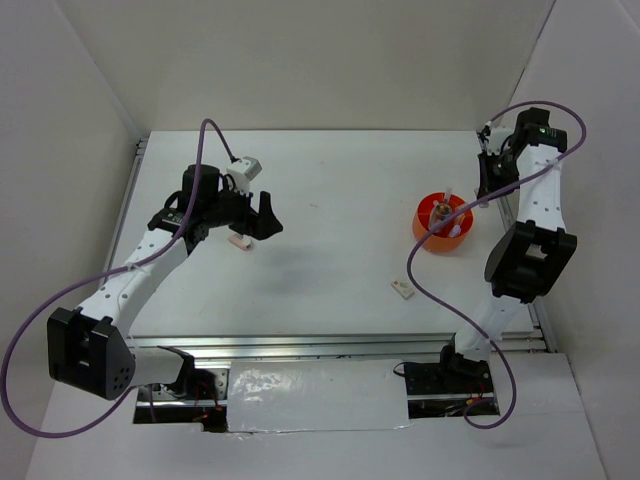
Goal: Sort the stationery into containers
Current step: Place the stationery in the storage box.
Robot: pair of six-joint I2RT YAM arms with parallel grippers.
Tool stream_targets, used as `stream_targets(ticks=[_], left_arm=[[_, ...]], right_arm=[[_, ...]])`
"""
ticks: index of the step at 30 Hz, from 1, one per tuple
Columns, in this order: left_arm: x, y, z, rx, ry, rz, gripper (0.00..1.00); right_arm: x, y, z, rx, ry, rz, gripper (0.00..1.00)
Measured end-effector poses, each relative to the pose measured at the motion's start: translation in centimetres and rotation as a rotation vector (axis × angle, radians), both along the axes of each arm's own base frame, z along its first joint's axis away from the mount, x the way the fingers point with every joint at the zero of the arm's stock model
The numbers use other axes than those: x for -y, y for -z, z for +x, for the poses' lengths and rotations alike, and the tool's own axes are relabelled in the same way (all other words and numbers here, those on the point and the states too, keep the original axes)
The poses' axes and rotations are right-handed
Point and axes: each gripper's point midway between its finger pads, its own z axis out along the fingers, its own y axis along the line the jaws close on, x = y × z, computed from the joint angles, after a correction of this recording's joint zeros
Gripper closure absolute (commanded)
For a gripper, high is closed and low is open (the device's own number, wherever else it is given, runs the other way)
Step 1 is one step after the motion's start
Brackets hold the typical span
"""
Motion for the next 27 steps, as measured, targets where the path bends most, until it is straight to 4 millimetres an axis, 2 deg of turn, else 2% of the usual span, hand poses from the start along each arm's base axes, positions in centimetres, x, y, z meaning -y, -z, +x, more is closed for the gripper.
stream_targets(ticks=[13,27], left_arm=[[0.0,0.4,0.1,-0.011,0.001,0.004,0.04],[0.1,0.9,0.2,-0.024,0.004,0.008,0.04]], right_arm=[[-0.5,4.4,1.0,-0.083,-0.055,0.086,0.96],[-1.7,5.2,2.0,-0.079,-0.108,0.079,0.89]])
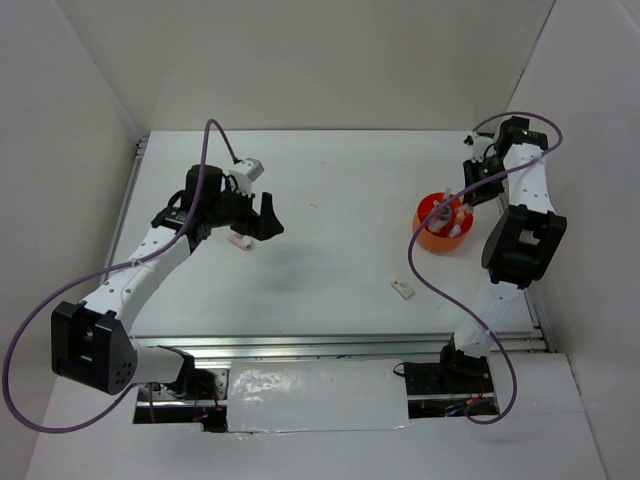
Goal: Sort the stationery into containers
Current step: Place the stationery in the storage box, then pick up the stationery from the center of the board.
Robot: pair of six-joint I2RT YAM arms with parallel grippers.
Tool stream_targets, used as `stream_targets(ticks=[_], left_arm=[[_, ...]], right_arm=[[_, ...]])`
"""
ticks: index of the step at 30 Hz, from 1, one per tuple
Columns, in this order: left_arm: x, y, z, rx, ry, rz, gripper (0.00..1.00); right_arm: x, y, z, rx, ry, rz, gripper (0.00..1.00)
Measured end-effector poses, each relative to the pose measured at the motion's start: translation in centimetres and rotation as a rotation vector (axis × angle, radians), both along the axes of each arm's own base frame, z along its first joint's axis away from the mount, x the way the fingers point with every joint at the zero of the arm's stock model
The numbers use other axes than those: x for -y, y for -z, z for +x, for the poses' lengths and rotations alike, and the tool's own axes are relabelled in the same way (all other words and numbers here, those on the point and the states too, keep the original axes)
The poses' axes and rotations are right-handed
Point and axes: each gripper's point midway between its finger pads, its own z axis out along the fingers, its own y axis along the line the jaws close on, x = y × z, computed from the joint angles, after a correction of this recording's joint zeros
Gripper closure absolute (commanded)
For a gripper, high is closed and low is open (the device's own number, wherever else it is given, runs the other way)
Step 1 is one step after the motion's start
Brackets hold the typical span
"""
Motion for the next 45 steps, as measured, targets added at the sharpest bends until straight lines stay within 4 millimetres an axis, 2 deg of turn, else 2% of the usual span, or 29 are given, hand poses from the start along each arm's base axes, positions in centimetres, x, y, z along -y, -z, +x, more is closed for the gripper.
stream_targets(ticks=[6,10,13,20,24,27,30,34,38,40,41,43,45], left_arm=[[0.0,0.0,0.0,0.0,0.001,0.0,0.04],[0.0,0.0,0.0,0.0,0.001,0.0,0.04],[0.0,0.0,0.0,0.0,0.001,0.0,0.04],[0.3,0.0,-0.1,0.0,0.008,0.0,0.04],[0.3,0.0,-0.2,0.001,0.011,0.0,0.04],[0.4,-0.1,-0.2,0.002,0.012,0.0,0.04],[0.4,-0.1,-0.2,0.002,0.011,0.0,0.04],[0.4,-0.1,-0.2,0.003,0.011,-0.001,0.04],[0.3,-0.2,0.0,0.011,0.003,0.0,0.01],[0.1,-0.2,0.3,0.016,-0.014,0.006,0.01],[0.0,-0.3,0.4,0.018,-0.023,0.006,0.01],[-0.1,-0.3,0.6,0.018,-0.046,0.006,0.01],[-0.4,-0.4,0.7,0.024,-0.064,0.011,0.01]], right_arm=[[-0.3,0.8,0.3,-0.014,-0.014,-0.002,0.79],[-0.4,0.8,0.3,-0.015,-0.017,-0.005,0.66],[-0.3,0.8,0.4,-0.015,-0.017,-0.011,0.61],[-0.2,0.7,0.5,-0.01,-0.014,-0.018,0.61],[-0.2,0.2,0.8,0.004,-0.015,-0.022,0.64],[-0.2,-0.6,1.3,0.029,-0.012,-0.023,0.65],[-0.3,-2.4,1.8,0.078,-0.005,-0.023,0.66],[-1.0,-7.4,1.9,0.207,-0.004,-0.016,0.66],[-3.3,-14.0,-0.1,0.372,-0.053,0.007,0.64],[-5.6,-17.2,-1.9,0.449,-0.115,0.014,0.63],[-7.2,-18.0,-2.8,0.471,-0.154,0.02,0.63],[-11.3,-18.5,-5.4,0.479,-0.266,0.045,0.63],[-15.6,-16.7,-8.2,0.43,-0.386,0.082,0.62]])
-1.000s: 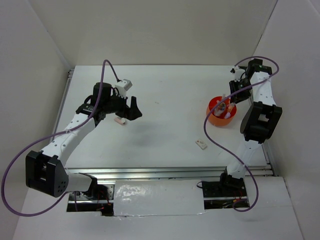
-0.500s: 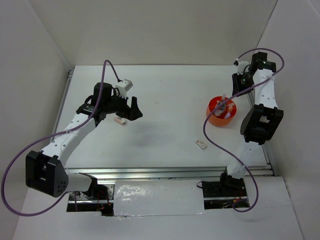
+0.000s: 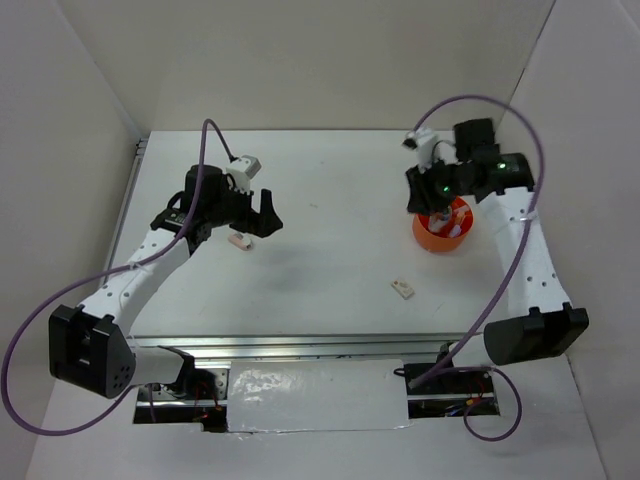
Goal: Sort the stationery into containers
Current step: Pick up the stationery from the center of the board.
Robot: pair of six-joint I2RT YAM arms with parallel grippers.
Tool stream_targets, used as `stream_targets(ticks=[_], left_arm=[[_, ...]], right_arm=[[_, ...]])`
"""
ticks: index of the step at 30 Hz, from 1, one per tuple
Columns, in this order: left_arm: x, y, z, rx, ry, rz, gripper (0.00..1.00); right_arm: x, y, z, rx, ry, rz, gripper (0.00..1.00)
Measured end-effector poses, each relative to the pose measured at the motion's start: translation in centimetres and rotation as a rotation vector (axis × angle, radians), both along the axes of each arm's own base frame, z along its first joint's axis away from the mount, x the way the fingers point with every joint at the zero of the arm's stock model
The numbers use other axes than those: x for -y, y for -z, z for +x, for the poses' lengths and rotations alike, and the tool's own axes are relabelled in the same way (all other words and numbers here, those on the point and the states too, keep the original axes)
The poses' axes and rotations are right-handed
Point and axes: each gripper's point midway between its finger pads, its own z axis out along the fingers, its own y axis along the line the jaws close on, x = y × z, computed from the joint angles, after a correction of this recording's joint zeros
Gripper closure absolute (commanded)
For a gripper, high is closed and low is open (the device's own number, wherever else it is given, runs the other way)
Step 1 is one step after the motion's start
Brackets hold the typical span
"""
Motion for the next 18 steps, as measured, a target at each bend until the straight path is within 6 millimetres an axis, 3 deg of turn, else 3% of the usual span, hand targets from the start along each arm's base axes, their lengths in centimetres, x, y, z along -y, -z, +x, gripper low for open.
stream_targets(ticks=[3,6,8,16,17,18], left_arm=[[-0.2,-0.3,0.1,0.005,-0.023,-0.002,0.01],[-0.4,-0.5,0.1,0.009,-0.037,-0.001,0.01],[-0.6,-0.5,0.0,0.013,-0.041,0.0,0.01],[-1.0,-0.1,-0.8,0.01,-0.047,0.002,0.01],[-1.1,0.0,-0.8,0.008,-0.048,0.003,0.01],[-1.1,0.1,-0.8,0.006,-0.048,0.004,0.01]], right_arm=[[-4.8,6.4,-4.1,-0.173,-0.153,-0.028,0.62],[-6.2,12.7,-7.1,-0.368,-0.193,-0.098,0.61],[-6.4,15.6,-8.1,-0.456,-0.194,-0.151,0.59],[-4.6,22.7,-8.3,-0.606,-0.099,-0.312,0.51],[-4.4,23.2,-8.2,-0.613,-0.09,-0.326,0.44],[-4.3,23.6,-8.2,-0.623,-0.079,-0.342,0.43]])
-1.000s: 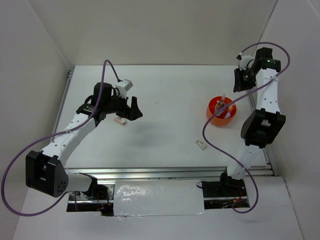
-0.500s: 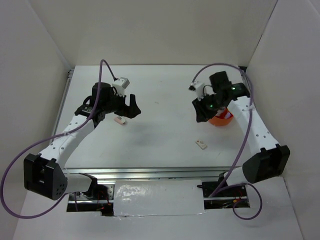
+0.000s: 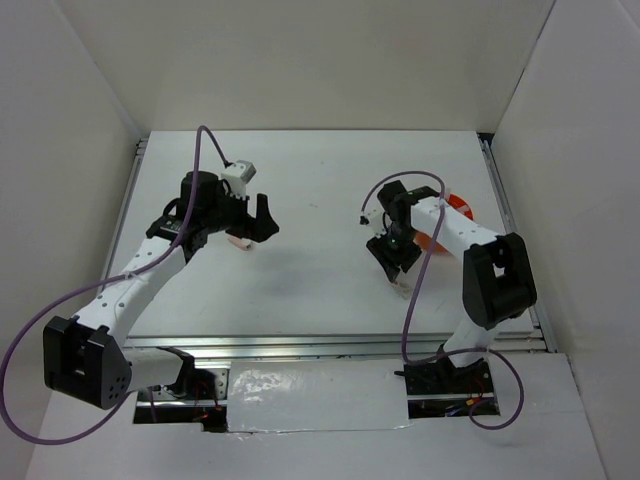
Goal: Sort the stationery into containers
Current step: Pick up the stationery from the center of the board.
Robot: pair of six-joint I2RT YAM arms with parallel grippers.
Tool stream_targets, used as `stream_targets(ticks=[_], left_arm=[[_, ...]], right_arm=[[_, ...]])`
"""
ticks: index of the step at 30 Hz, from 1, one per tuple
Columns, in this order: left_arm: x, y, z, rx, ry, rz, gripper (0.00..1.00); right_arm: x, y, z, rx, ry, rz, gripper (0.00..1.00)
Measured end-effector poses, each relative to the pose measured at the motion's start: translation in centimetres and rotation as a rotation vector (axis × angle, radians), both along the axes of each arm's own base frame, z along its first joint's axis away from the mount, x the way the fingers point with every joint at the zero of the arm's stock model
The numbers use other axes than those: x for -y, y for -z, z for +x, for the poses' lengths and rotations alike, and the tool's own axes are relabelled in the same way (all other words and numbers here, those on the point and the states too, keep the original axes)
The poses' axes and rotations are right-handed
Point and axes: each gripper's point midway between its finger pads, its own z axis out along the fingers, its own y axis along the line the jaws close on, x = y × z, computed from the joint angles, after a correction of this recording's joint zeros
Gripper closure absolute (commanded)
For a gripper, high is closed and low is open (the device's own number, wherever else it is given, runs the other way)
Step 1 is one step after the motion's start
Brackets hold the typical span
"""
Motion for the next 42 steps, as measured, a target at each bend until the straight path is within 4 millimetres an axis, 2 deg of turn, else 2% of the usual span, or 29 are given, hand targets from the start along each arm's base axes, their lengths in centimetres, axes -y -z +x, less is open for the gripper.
stream_targets(ticks=[6,7,8,17,20,22,23,25,26,31,34,37,39,42], left_arm=[[-0.2,0.1,0.1,-0.003,-0.005,0.0,0.01],[-0.2,0.1,0.1,-0.003,-0.006,0.0,0.01],[-0.3,0.1,0.1,-0.003,-0.006,-0.001,0.01],[-0.6,0.5,0.1,-0.012,-0.013,0.0,0.01],[-0.8,0.5,0.1,-0.012,-0.015,-0.001,0.01],[-0.7,0.5,0.1,-0.013,-0.013,-0.003,0.01],[-0.7,0.5,0.1,-0.013,-0.012,-0.004,0.01],[-0.7,0.5,0.1,-0.013,-0.009,-0.006,0.01],[-0.7,0.5,0.1,-0.014,-0.009,-0.006,0.01],[-0.8,0.5,0.1,-0.014,-0.009,-0.008,0.01],[-0.7,0.5,0.1,-0.014,-0.008,-0.009,0.01],[-0.7,0.5,0.0,-0.014,-0.006,-0.01,0.01],[-0.7,0.5,0.1,-0.014,-0.006,-0.011,0.01],[-0.7,0.5,0.1,-0.016,-0.005,-0.01,0.01]], right_arm=[[0.3,2.5,0.4,-0.035,0.008,-0.08,0.4],[0.4,2.9,0.4,-0.043,0.01,-0.092,0.32],[0.5,3.3,0.4,-0.052,0.015,-0.102,0.31],[1.0,5.6,0.3,-0.104,0.003,-0.165,0.33],[1.0,5.8,0.4,-0.102,0.002,-0.17,0.38],[1.0,5.9,0.5,-0.102,-0.001,-0.17,0.45],[1.0,6.0,0.5,-0.102,-0.002,-0.17,0.52],[1.0,6.1,0.5,-0.103,-0.005,-0.171,0.59],[0.9,6.2,0.6,-0.104,-0.006,-0.172,0.66],[0.5,5.9,0.8,-0.097,-0.017,-0.168,0.85],[-0.6,4.6,1.7,-0.079,-0.029,-0.139,0.88],[-2.6,2.0,4.2,0.004,-0.037,-0.062,0.96],[-3.8,-0.7,6.4,0.101,-0.034,-0.002,0.99],[-4.8,-6.3,10.0,0.294,-0.016,0.077,1.0]])
